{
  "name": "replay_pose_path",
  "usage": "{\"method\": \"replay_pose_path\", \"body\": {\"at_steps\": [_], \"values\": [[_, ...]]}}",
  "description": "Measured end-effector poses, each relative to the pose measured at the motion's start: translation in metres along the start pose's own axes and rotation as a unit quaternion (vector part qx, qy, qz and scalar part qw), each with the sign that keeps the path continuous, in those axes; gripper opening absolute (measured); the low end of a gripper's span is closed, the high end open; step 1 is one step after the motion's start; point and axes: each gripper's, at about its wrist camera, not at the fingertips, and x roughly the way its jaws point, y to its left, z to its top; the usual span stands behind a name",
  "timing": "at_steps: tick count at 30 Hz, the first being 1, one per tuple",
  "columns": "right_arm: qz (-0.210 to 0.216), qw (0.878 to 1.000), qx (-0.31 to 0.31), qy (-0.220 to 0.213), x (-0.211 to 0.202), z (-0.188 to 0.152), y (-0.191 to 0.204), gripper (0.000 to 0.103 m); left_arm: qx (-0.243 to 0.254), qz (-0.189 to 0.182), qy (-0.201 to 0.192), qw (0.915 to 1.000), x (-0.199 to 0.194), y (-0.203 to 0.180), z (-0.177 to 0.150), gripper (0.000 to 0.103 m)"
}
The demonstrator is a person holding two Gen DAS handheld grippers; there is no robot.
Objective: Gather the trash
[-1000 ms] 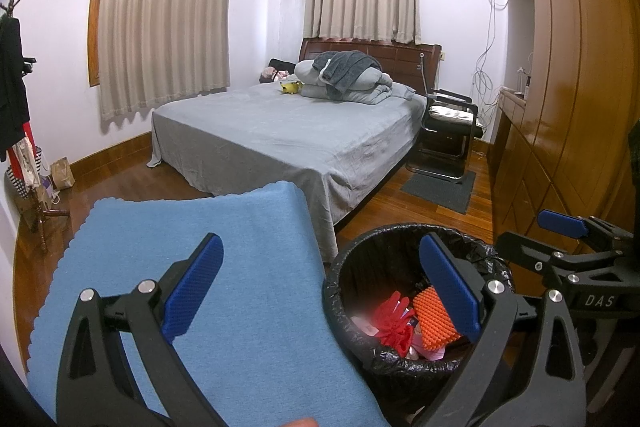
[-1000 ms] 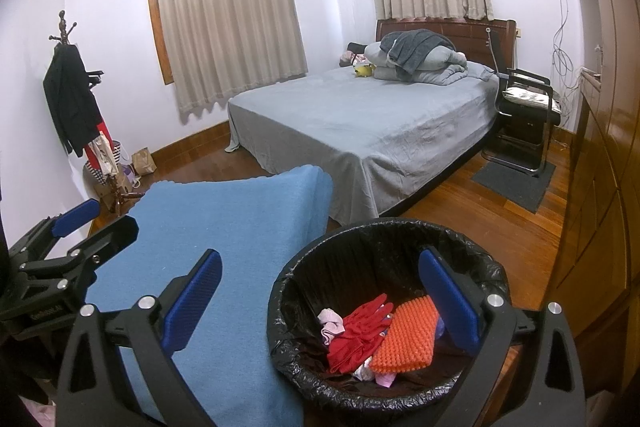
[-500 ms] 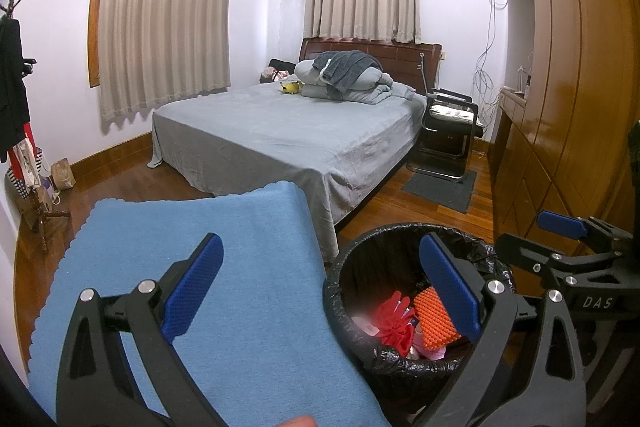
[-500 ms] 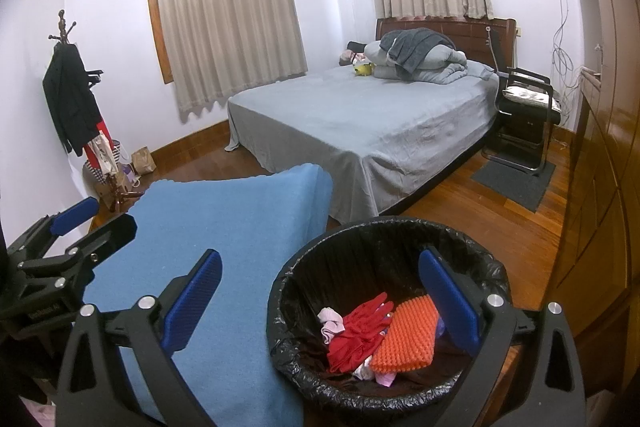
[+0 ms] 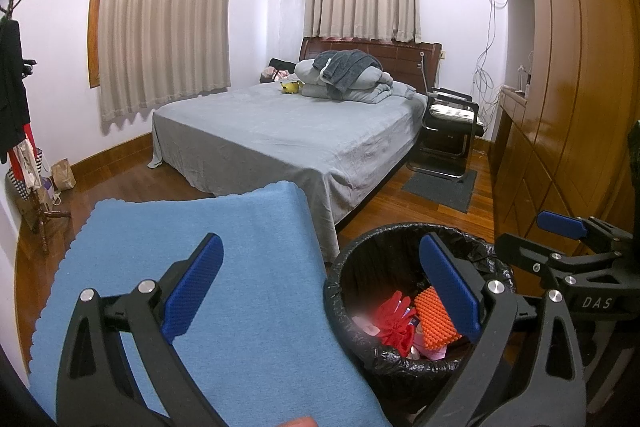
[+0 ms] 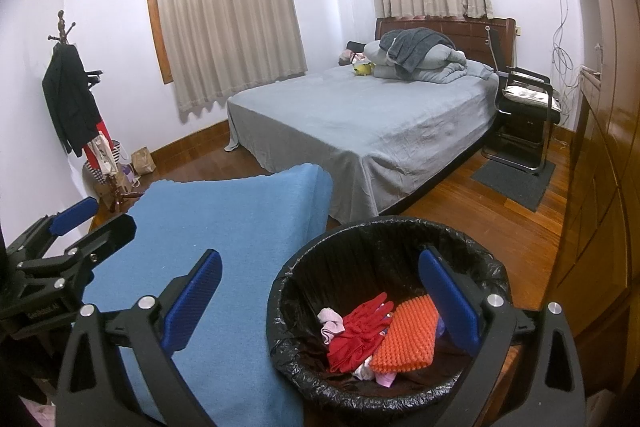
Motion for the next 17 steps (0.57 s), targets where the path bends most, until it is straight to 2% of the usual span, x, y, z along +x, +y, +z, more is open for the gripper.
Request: {"method": "replay_pose_path", "body": {"at_steps": [17], "values": [[0.0,1.0,0.001,0.001,0.0005,-0.0009,0.0017,0.097,0.0,0.0,0.001,1.0,-0.0006,0.0001,0.0007,0.096]]}}
